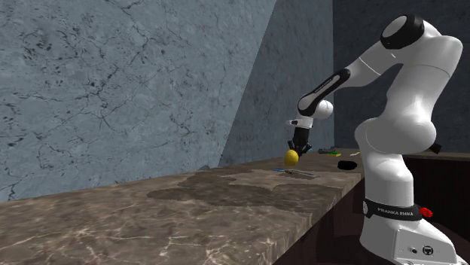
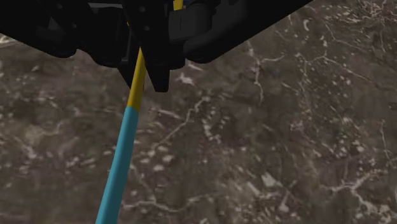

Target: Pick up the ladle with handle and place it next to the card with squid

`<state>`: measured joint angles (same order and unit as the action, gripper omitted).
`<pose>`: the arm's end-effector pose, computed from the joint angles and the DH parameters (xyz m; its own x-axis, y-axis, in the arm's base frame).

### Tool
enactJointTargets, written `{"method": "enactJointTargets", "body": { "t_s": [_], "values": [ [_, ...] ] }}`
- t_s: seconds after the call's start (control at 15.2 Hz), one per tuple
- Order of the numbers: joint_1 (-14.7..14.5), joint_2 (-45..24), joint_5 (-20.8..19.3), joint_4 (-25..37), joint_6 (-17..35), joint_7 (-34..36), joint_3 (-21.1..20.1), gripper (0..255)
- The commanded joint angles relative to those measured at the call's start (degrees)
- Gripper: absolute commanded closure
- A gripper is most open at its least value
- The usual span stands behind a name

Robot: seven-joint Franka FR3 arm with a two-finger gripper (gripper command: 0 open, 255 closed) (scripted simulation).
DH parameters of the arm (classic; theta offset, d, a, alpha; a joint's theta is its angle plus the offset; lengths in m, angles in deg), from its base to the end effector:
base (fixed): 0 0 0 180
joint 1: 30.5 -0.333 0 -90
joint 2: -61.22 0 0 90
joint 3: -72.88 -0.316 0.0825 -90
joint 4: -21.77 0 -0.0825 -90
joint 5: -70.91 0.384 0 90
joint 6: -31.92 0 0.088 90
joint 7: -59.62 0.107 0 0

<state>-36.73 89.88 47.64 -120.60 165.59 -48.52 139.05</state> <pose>0.2269 -0.3958 0.3690 0.4090 0.9090 0.0807 0.8923 -0.4168 0.1735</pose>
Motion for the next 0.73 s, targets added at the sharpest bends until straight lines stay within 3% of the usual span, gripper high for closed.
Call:
{"method": "enactJointTargets", "body": {
  "t_s": [0.0,0.2,0.66],
  "values": [
    [-1.22,-1.13,0.22,-0.74,2.04,-0.48,1.85,255],
    [-3.08,-2.60,0.62,-1.60,4.59,-1.18,4.44,255],
    [-3.08,-2.60,0.62,-1.60,4.59,-1.17,4.44,255]
  ]
}}
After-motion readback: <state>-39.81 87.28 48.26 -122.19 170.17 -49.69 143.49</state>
